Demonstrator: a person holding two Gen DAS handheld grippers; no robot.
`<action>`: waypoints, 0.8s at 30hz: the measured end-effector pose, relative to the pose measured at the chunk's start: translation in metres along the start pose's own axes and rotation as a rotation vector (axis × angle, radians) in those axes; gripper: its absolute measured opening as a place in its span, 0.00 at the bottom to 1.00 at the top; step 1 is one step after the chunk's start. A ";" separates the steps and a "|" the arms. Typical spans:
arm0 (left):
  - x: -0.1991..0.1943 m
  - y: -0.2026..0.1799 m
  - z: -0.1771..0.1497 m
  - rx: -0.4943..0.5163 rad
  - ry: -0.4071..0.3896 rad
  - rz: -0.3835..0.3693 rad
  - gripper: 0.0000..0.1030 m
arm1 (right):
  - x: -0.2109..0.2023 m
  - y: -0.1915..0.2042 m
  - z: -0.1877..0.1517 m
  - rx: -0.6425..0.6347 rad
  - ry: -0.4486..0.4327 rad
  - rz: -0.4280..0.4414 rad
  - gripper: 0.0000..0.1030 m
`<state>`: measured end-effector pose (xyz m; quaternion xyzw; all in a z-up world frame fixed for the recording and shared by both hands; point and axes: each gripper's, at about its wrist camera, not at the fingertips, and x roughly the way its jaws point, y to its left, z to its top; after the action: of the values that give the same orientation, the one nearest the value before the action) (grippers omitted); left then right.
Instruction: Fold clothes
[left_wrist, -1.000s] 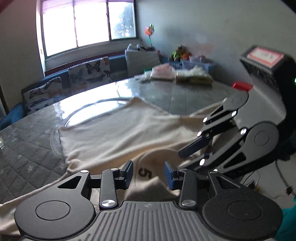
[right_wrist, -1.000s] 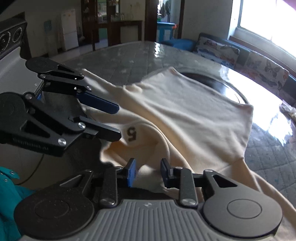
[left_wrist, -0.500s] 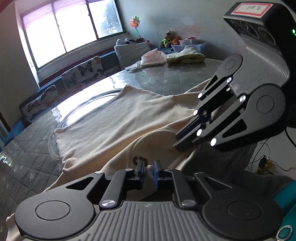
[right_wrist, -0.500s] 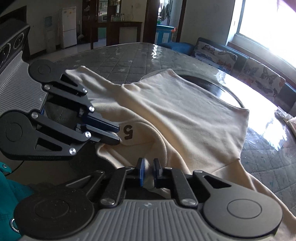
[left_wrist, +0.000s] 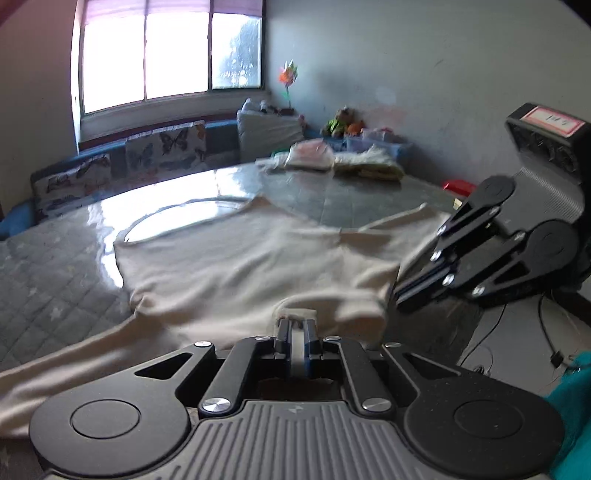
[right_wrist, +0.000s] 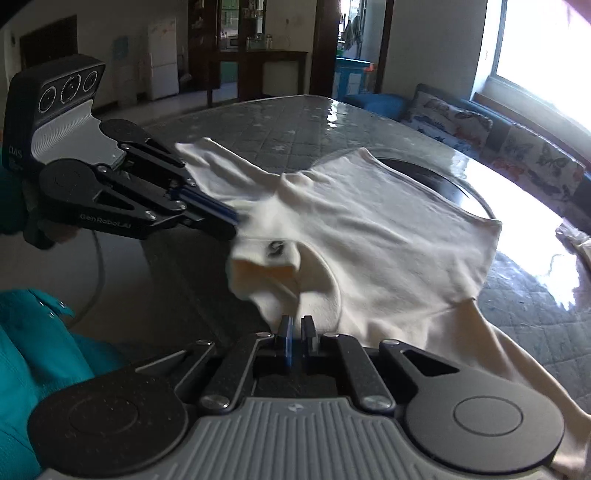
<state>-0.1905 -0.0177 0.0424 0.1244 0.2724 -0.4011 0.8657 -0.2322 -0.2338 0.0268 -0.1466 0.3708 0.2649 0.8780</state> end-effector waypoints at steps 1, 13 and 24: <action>-0.001 -0.001 0.000 0.010 -0.002 0.009 0.08 | -0.001 -0.001 0.001 0.002 -0.003 -0.003 0.07; 0.043 -0.025 0.010 0.182 0.038 0.043 0.39 | 0.047 0.003 0.011 -0.035 0.026 -0.042 0.17; 0.016 -0.004 0.007 0.064 -0.023 0.046 0.03 | 0.011 -0.006 0.009 0.030 -0.070 -0.018 0.02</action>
<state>-0.1830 -0.0334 0.0389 0.1537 0.2464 -0.3910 0.8734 -0.2168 -0.2308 0.0256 -0.1275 0.3425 0.2566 0.8948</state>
